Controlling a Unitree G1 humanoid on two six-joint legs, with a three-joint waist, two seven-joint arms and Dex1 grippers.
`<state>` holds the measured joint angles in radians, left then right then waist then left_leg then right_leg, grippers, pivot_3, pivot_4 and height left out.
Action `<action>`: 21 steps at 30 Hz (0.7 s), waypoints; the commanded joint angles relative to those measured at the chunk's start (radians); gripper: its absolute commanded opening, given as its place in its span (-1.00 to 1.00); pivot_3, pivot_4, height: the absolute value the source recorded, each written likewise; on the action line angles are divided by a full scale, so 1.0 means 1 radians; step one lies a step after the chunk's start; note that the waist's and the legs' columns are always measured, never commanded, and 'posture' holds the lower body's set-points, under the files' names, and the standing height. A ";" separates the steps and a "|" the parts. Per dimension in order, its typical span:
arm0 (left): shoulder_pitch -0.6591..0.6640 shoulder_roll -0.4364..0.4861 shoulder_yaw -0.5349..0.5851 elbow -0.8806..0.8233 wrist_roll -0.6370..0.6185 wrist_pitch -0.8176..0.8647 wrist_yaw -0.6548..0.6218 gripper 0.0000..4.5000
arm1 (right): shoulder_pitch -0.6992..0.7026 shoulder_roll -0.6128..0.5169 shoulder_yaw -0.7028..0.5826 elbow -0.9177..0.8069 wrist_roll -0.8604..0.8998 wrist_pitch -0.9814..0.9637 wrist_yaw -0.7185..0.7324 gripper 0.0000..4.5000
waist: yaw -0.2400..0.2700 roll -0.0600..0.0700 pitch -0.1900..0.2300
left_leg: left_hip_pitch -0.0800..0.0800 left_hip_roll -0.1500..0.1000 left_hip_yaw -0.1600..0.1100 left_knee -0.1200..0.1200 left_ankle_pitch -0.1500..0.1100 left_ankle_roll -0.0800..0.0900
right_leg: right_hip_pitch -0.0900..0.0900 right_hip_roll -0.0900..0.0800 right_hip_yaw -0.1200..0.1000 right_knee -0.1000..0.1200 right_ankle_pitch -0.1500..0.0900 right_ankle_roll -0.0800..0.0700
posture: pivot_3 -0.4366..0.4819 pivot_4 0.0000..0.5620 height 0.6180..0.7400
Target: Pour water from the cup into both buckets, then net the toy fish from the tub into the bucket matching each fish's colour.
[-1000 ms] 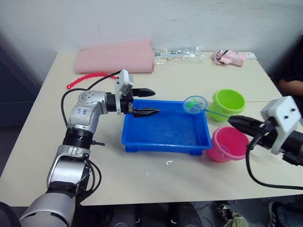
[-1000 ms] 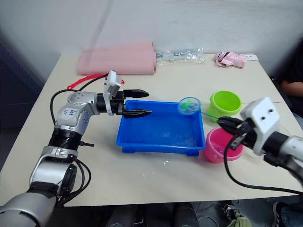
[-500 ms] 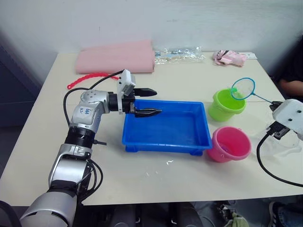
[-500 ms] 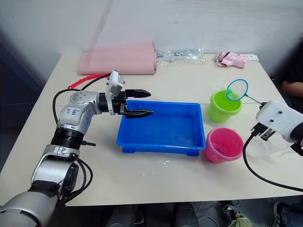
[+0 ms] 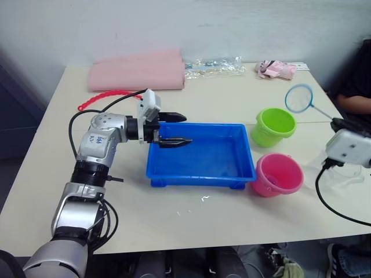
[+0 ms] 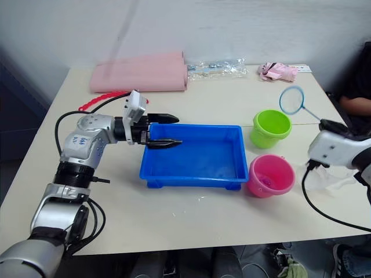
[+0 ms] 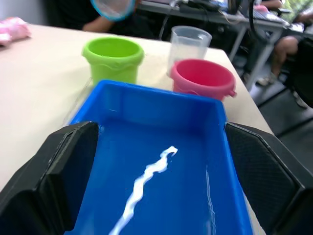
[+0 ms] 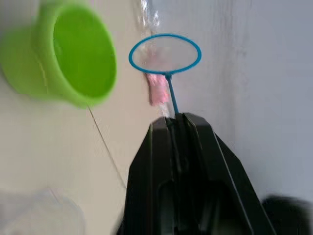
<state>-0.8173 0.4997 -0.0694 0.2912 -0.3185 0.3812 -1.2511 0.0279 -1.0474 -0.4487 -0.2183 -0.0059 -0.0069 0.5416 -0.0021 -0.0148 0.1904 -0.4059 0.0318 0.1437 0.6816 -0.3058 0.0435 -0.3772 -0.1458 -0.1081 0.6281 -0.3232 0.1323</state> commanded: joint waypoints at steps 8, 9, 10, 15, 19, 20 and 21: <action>0.221 0.273 -0.014 -0.387 -0.138 0.162 -0.221 0.99 | -0.074 0.061 -0.062 -0.357 0.867 0.570 0.268 -1.00 | 0.004 0.001 0.000 | 0.000 0.000 -0.003 0.000 0.000 0.000 | 0.001 -0.002 0.000 0.000 0.000 -0.001 | -0.05 -0.47 0.96; 0.253 0.298 -0.010 -0.420 -0.144 0.163 -0.228 0.99 | -0.053 0.058 -0.029 -0.388 0.901 0.581 0.323 -1.00 | 0.006 0.001 0.000 | 0.000 0.000 -0.003 0.000 -0.001 0.001 | 0.001 -0.002 -0.001 -0.001 0.000 -0.001 | -0.05 -0.47 0.96; 0.289 0.323 -0.007 -0.452 -0.146 0.159 -0.232 0.99 | -0.023 0.052 0.016 -0.416 0.908 0.578 0.385 -1.00 | 0.005 0.001 0.000 | 0.000 -0.001 -0.003 0.000 -0.001 0.001 | 0.001 -0.003 -0.001 -0.001 0.000 -0.001 | -0.05 -0.47 0.96; 0.438 0.407 0.005 -0.563 -0.120 0.097 -0.217 0.99 | 0.047 0.098 0.281 -0.400 0.689 0.401 0.539 -1.00 | 0.002 0.001 0.000 | -0.001 -0.001 -0.003 0.000 -0.002 0.002 | 0.002 -0.003 -0.001 -0.002 0.000 -0.001 | -0.05 -0.47 0.96; 0.534 0.427 0.012 -0.580 -0.071 0.005 -0.174 0.99 | 0.065 0.143 0.431 -0.311 0.490 0.213 0.594 -1.00 | 0.001 0.001 0.000 | 0.000 -0.002 -0.001 0.000 -0.002 0.002 | 0.000 -0.004 0.000 -0.003 0.000 -0.001 | -0.05 -0.47 0.96; 0.553 0.428 0.011 -0.580 -0.057 -0.019 -0.163 0.99 | 0.070 0.151 0.454 -0.292 0.461 0.177 0.605 -1.00 | 0.002 0.001 0.000 | 0.001 -0.002 -0.001 0.000 -0.002 0.001 | 0.000 -0.004 0.000 -0.003 0.000 -0.001 | -0.05 -0.47 0.96; 0.580 0.433 0.017 -0.583 -0.055 -0.027 -0.153 0.99 | 0.069 0.171 0.491 -0.250 0.407 0.118 0.607 -1.00 | 0.001 0.001 0.000 | 0.001 -0.001 -0.001 0.000 -0.002 0.001 | 0.000 -0.003 0.000 -0.003 -0.001 -0.001 | -0.05 -0.47 0.96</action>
<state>-0.2566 0.9185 -0.0762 -0.2672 -0.3891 0.3911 -1.4218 0.0942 -0.8957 0.0068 -0.4991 0.4722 0.2088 1.1295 -0.0009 -0.0142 0.1907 -0.4047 0.0307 0.1433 0.6815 -0.3083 0.0443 -0.3773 -0.1492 -0.1079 0.6255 -0.3240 0.1305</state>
